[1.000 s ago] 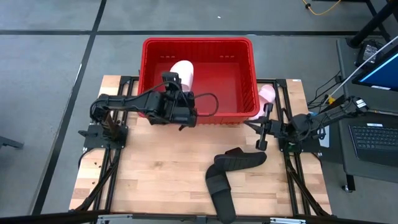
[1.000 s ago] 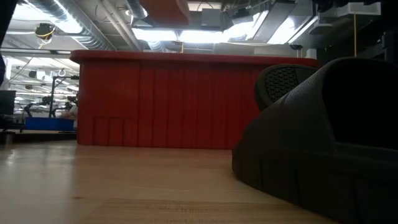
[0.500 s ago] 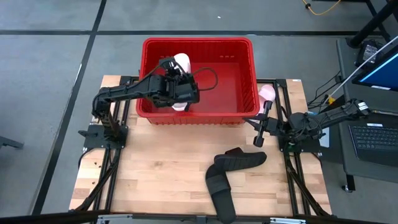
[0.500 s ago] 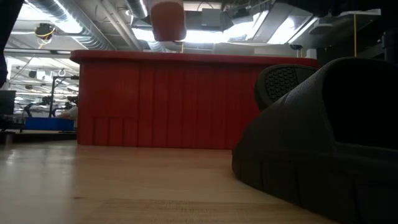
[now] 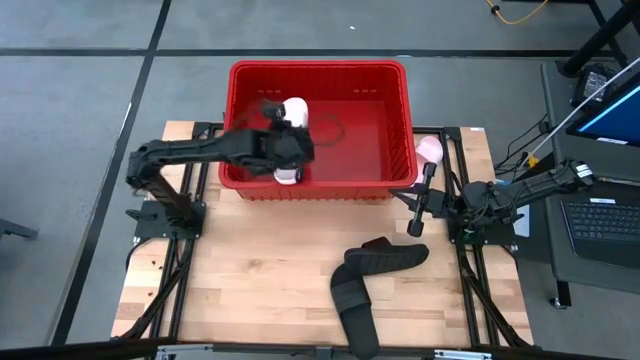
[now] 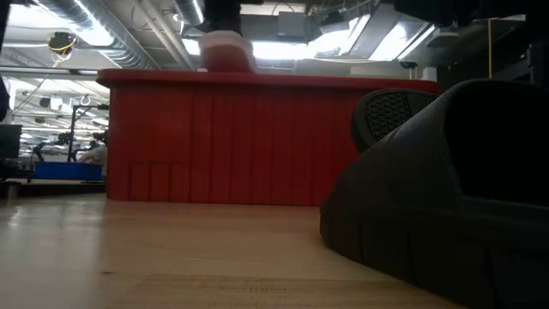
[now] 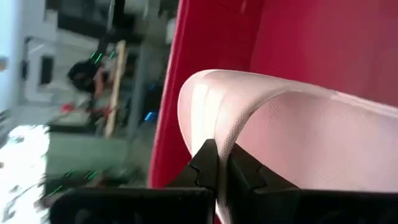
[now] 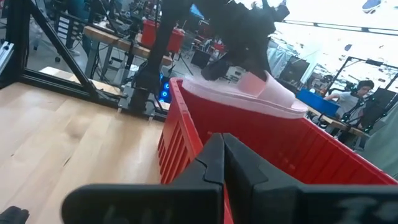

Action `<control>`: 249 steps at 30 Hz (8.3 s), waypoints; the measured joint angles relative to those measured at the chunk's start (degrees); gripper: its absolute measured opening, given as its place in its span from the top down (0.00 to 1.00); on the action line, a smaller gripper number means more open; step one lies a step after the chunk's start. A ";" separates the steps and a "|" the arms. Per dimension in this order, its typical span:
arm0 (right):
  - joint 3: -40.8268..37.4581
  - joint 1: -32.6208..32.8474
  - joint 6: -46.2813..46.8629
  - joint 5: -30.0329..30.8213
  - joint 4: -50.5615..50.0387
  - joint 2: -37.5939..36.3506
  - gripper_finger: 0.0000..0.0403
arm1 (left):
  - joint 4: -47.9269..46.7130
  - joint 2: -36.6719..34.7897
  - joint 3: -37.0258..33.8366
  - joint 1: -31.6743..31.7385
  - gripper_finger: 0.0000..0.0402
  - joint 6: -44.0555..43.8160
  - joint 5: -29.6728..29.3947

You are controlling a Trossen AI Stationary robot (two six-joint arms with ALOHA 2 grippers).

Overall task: Pick and place slides into bin
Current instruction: Put the bottom pink slides into the red bin, then put the pink slides into the red bin

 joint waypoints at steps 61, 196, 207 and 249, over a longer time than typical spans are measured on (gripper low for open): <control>0.00 -9.96 -1.89 0.05 -0.09 0.00 0.98 | 51.81 3.09 -34.56 35.42 0.99 35.96 21.03; 3.44 -18.60 -0.68 0.37 -11.46 -0.82 0.99 | 33.94 -27.59 -34.52 8.52 0.94 11.78 37.68; 25.37 -18.63 30.51 9.50 -61.62 2.64 1.00 | 43.72 -27.59 -34.50 6.15 0.99 11.67 50.91; 18.45 -27.84 65.46 3.33 -76.87 7.16 0.99 | 43.42 -27.49 -34.50 4.81 0.99 12.94 51.27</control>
